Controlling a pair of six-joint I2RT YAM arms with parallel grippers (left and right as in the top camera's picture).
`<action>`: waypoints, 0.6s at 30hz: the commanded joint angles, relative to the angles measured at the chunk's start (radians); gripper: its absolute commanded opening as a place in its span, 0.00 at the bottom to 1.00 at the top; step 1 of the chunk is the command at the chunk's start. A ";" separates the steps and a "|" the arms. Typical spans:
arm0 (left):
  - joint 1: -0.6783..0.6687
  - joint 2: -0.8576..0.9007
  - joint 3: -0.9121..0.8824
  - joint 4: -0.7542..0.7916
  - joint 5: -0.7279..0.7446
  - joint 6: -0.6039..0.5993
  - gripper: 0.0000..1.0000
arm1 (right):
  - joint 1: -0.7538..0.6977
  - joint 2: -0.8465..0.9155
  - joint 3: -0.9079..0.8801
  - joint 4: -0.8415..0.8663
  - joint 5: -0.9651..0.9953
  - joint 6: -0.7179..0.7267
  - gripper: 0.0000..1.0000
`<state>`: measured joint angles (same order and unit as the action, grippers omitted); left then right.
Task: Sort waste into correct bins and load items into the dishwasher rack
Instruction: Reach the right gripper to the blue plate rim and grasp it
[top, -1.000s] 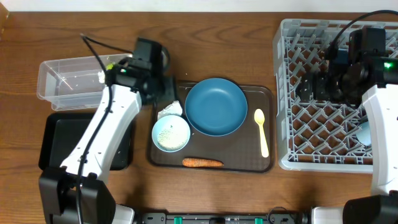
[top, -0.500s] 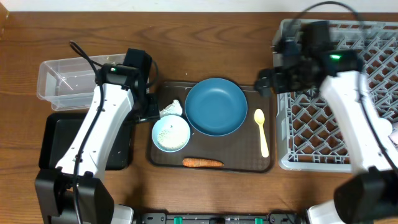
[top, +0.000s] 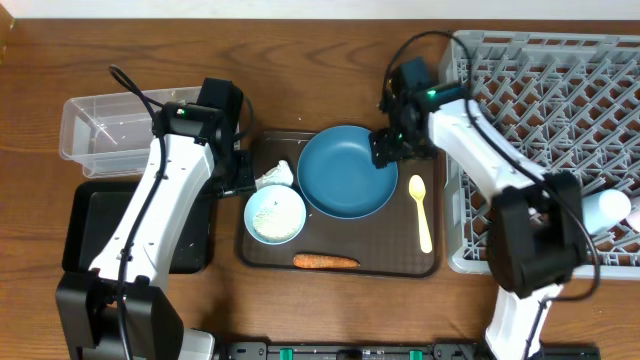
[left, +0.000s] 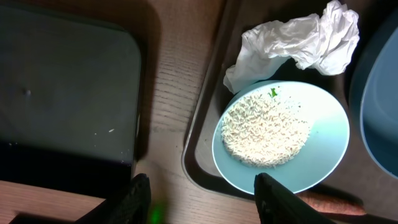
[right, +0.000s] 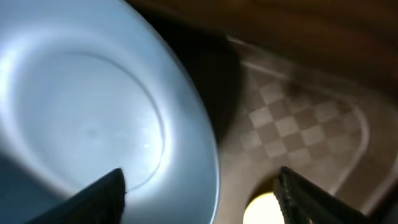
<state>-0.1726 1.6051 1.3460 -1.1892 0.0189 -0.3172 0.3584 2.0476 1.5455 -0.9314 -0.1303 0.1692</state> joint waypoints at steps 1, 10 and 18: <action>0.003 -0.023 -0.003 -0.003 -0.016 -0.006 0.56 | 0.006 0.041 0.010 -0.006 0.029 0.044 0.58; 0.003 -0.023 -0.003 -0.003 -0.016 -0.006 0.56 | -0.006 0.041 0.011 0.005 0.029 0.043 0.01; 0.003 -0.023 -0.003 -0.003 -0.016 -0.006 0.56 | -0.073 -0.053 0.019 0.000 0.029 0.018 0.01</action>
<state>-0.1726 1.6028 1.3460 -1.1889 0.0189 -0.3172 0.3344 2.0735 1.5455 -0.9302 -0.1368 0.2039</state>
